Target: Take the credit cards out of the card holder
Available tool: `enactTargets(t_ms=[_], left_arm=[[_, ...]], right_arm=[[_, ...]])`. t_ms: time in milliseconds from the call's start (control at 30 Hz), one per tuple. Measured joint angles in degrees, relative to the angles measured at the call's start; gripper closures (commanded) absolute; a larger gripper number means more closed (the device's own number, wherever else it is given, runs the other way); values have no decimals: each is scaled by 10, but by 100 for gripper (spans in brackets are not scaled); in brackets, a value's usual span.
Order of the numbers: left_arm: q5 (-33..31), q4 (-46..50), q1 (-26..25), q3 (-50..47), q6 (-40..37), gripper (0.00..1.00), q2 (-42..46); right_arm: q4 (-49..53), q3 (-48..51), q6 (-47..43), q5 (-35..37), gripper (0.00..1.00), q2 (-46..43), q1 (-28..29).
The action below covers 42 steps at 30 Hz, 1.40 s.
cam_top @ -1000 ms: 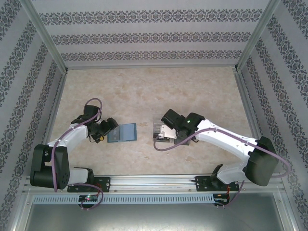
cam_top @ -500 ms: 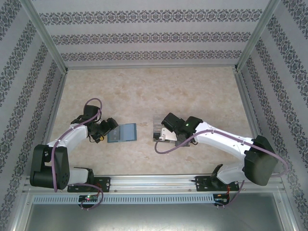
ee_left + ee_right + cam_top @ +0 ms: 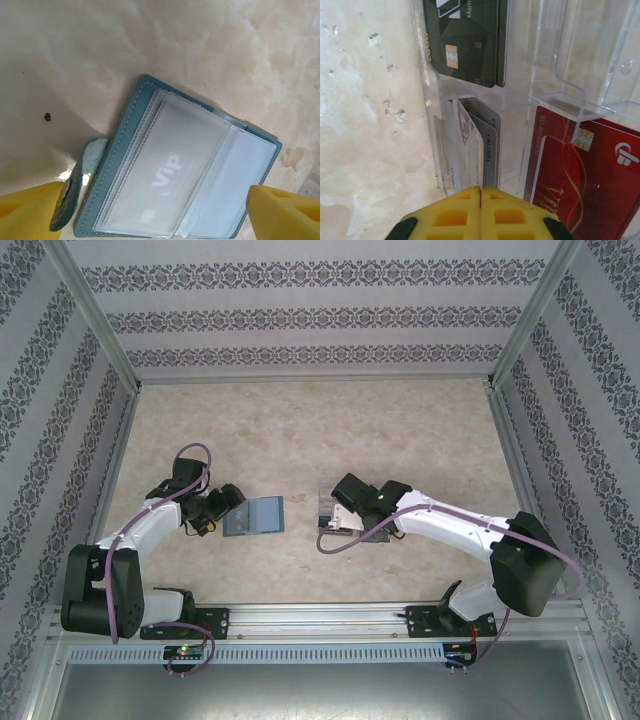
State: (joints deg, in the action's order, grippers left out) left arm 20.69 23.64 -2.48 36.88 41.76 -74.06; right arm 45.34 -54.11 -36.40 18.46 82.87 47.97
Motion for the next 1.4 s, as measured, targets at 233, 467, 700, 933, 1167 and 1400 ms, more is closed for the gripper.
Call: enactTargets(t_ms=[233, 467, 700, 933, 1167, 1400], left_arm=[[0, 0, 0, 0, 0, 8, 0], [0, 0, 0, 0, 0, 9, 0], [1, 0, 0, -2, -9, 21, 0], [8, -2, 0, -8, -13, 46, 1], [4, 4, 0, -9, -15, 46, 46], [5, 8, -2, -9, -15, 45, 81]], right_arm=[[-22, 0, 31, 36, 67, 10, -8], [-38, -19, 91, 47, 79, 8, -10], [-70, -85, 211, 18, 100, 5, 14], [-133, -182, 413, -59, 100, 60, 28], [-161, -271, 563, -149, 100, 199, 43], [-178, -283, 675, -195, 100, 294, 47]])
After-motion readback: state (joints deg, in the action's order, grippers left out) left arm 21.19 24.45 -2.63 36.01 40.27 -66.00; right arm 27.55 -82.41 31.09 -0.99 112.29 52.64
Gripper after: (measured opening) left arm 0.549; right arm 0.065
